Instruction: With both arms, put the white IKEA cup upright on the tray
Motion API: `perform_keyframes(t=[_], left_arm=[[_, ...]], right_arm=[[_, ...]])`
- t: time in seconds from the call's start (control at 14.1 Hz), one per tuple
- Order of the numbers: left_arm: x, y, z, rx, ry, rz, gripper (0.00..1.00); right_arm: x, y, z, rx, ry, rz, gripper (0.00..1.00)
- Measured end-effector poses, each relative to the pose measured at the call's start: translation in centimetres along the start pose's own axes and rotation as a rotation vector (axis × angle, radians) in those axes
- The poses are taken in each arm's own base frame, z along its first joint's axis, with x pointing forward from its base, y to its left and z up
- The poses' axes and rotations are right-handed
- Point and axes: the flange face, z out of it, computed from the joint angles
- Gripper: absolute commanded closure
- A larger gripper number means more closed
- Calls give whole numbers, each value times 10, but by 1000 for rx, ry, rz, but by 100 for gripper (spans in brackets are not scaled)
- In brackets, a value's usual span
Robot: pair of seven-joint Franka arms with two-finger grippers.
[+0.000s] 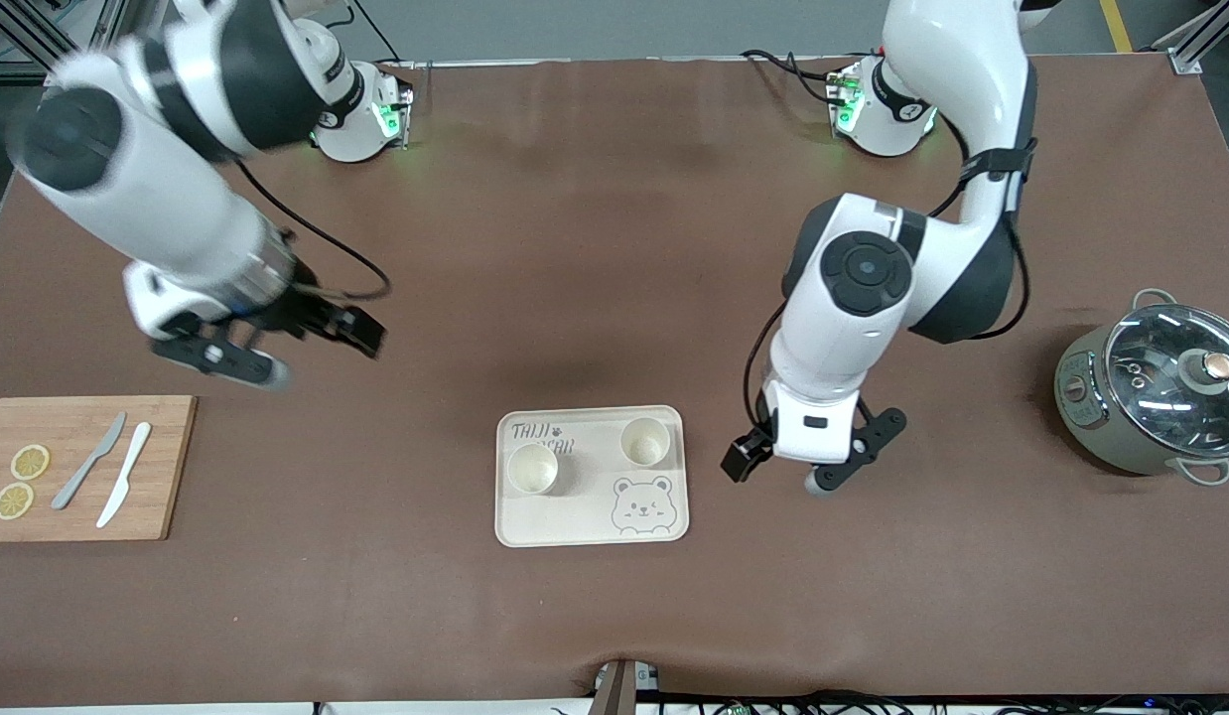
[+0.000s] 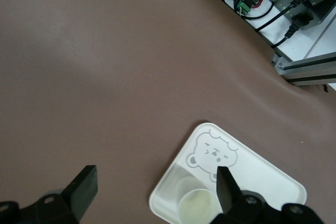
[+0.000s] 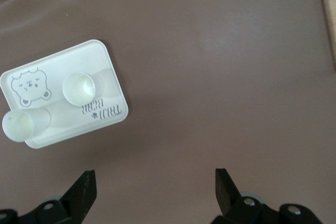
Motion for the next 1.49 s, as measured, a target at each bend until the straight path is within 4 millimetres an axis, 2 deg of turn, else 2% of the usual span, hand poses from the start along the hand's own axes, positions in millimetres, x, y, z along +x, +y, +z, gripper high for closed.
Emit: perform_keyframes(t=[0.14,0.28,0.5,0.64,0.71,0.85,1.21,1.49], left_arm=[[20,-18,-12,29,-17,52,0],[41,-36,-26,49,-33,100,0],[74,-70,-52,69,-58,183,0],[98,-95,-70,78,-74,233,0],[107,-108,-77,85,-88,267,0],[124,-132,-91,94,-112,339,0],[164,-195,-126,96,-157,457,0],[177,-238,-149,78,-170,515,0]], right_arm=[[-15,47,-37,11,-8,-27,0],[-22,104,-56,22,-11,-57,0],[-21,198,-56,34,-19,-82,0],[-16,243,-44,23,-30,-78,0],[-14,258,-37,15,-35,-88,0],[-11,267,-31,12,-30,-107,0],[-7,253,-66,-42,53,-150,0],[-13,230,-52,-57,-47,-205,0]])
